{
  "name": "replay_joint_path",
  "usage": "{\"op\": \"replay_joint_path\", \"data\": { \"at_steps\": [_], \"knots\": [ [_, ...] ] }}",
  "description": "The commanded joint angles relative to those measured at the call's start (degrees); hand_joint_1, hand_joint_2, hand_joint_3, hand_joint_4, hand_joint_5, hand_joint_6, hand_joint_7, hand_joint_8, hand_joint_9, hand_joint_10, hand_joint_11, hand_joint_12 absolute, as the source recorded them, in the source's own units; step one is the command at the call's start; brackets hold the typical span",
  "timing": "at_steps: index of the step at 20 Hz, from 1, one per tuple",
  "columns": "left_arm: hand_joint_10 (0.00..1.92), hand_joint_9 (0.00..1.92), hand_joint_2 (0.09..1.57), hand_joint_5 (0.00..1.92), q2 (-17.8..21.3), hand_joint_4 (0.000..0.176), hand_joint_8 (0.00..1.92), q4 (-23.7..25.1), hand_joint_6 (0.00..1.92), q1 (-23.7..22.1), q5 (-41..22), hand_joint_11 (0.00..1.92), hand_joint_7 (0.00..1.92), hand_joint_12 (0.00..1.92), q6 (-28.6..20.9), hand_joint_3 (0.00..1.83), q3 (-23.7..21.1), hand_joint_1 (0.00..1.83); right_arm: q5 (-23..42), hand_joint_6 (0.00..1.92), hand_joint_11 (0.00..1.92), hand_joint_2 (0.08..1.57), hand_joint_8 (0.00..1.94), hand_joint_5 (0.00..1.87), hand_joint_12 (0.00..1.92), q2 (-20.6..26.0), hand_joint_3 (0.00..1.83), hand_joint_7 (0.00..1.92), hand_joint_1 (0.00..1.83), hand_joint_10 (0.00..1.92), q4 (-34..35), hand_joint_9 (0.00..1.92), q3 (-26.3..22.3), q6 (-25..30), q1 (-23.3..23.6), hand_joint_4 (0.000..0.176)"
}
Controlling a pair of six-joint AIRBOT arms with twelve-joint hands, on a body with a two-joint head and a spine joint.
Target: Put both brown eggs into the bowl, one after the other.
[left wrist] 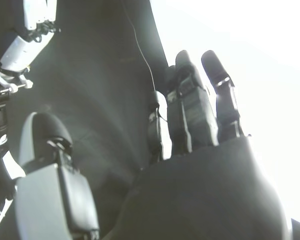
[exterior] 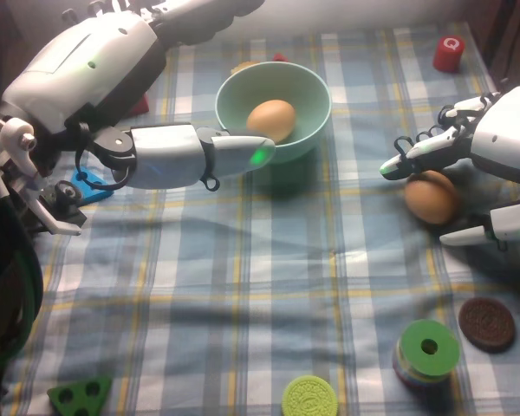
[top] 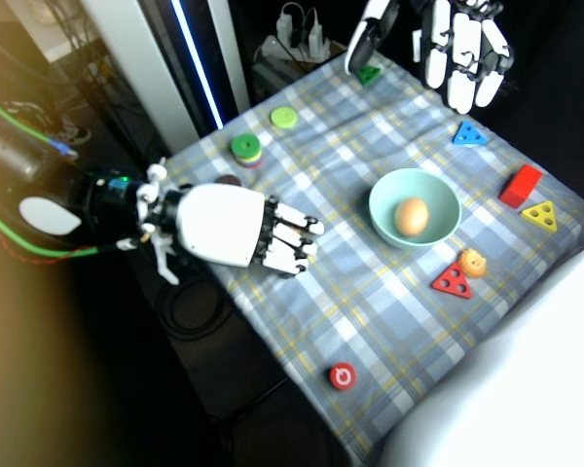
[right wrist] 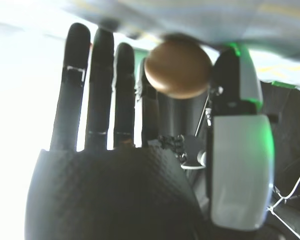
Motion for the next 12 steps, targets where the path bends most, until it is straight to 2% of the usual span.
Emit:
{"op": "replay_joint_path", "data": {
  "at_steps": [1, 2, 3, 4, 5, 6, 7, 8, 9, 11, 12],
  "knots": [
    [0.00, 0.47, 0.92, 0.27, 0.11, 0.165, 0.00, 1.48, 0.00, -0.53, -6.69, 0.00, 0.40, 0.89, -0.31, 0.00, -0.05, 0.65, 4.24, 0.00, 0.64, 1.01, 0.05, 0.68, 1.52, 0.09, 0.00, 1.02, 1.03, 0.81, 0.68, 0.88, 0.25, 0.46, 0.54, 0.049],
    [0.01, 0.48, 0.92, 0.30, 0.11, 0.159, 0.01, 1.44, 0.01, -0.53, -6.67, 0.00, 0.42, 0.89, -0.31, 0.00, -0.05, 0.66, 4.24, 0.00, 0.79, 1.02, 0.41, 0.76, 1.74, 0.09, 0.00, 1.03, 1.10, 1.37, 0.64, 0.85, 0.21, 0.46, 0.54, 0.000],
    [0.00, 0.48, 0.92, 0.30, 0.11, 0.156, 0.01, 1.38, 0.01, -0.53, -6.62, 0.00, 0.42, 0.89, -0.31, 0.00, -0.05, 0.66, 4.24, 0.00, 0.82, 1.01, 0.84, 0.79, 1.81, 0.09, 0.00, 0.91, 1.15, 1.50, 0.56, 0.85, 0.19, 0.46, 0.54, 0.000],
    [0.00, 0.48, 0.92, 0.30, 0.11, 0.156, 0.01, 1.31, 0.01, -0.52, -6.58, 0.00, 0.42, 0.89, -0.31, 0.00, -0.03, 0.66, 4.24, 0.00, 0.82, 1.01, 0.84, 0.79, 1.81, 0.09, 0.00, 0.91, 1.15, 1.50, 0.55, 0.85, 0.17, 0.46, 0.54, 0.000],
    [0.00, 0.47, 0.92, 0.30, 0.10, 0.161, 0.00, 1.22, 0.01, -0.50, -6.54, 0.00, 0.41, 0.89, -0.31, 0.00, -0.01, 0.66, 4.25, 0.00, 0.85, 1.00, 1.18, 0.82, 1.90, 0.09, 0.00, 0.84, 1.20, 1.68, 0.53, 0.85, 0.14, 0.46, 0.54, 0.000],
    [0.00, 0.47, 0.93, 0.29, 0.09, 0.163, 0.00, 1.15, 0.00, -0.48, -6.49, 0.00, 0.41, 0.89, -0.31, 0.00, 0.00, 0.65, 4.25, 0.00, 0.92, 0.99, 1.41, 0.86, 1.92, 0.09, 0.00, 0.78, 1.22, 1.79, 0.51, 0.88, 0.14, 0.46, 0.54, 0.000],
    [0.00, 0.46, 0.93, 0.28, 0.05, 0.169, 0.00, 1.08, 0.00, -0.48, -6.44, 0.00, 0.40, 0.86, -0.31, 0.00, 0.03, 0.63, 4.25, 0.01, 0.93, 0.99, 1.46, 0.88, 1.92, 0.09, 0.00, 0.76, 1.23, 1.78, 0.50, 0.89, 0.13, 0.46, 0.54, 0.000],
    [0.00, 0.46, 0.93, 0.27, 0.02, 0.170, 0.00, 1.02, 0.00, -0.47, -6.42, 0.00, 0.40, 0.81, -0.31, 0.00, 0.07, 0.64, 4.28, 0.55, 0.98, 1.03, 1.52, 1.09, 1.92, 0.09, 0.00, 0.78, 1.19, 1.81, 0.50, 0.93, 0.14, 0.46, 0.54, 0.000],
    [0.00, 0.47, 0.93, 0.29, 0.01, 0.164, 0.00, 0.99, 0.00, -0.43, -6.46, 0.00, 0.41, 0.77, -0.31, 0.00, 0.07, 0.65, 4.42, 0.79, 0.99, 1.07, 1.55, 1.08, 1.92, 0.13, 0.00, 0.80, 1.14, 1.87, 0.51, 0.92, 0.15, 0.46, 0.68, 0.000],
    [0.00, 0.46, 0.93, 0.29, 0.07, 0.168, 0.00, 0.73, 0.00, -0.21, -6.85, 0.00, 0.40, 0.75, -0.31, 0.00, 0.06, 0.67, 6.07, 0.76, 0.95, 1.06, 1.58, 1.10, 1.92, 0.51, 0.00, 0.79, 1.17, 1.89, 0.51, 0.87, 0.11, 0.49, 2.08, 0.000],
    [0.00, 0.45, 0.91, 0.30, 0.12, 0.155, 0.00, 0.52, 0.00, -0.02, -7.20, 0.00, 0.41, 0.80, -0.32, 0.00, 0.03, 0.73, 7.40, 0.90, 0.85, 1.10, 1.52, 1.02, 1.92, 0.60, 0.00, 0.72, 1.16, 1.79, 0.55, 0.80, 0.16, 0.49, 3.40, 0.000]
  ]
}}
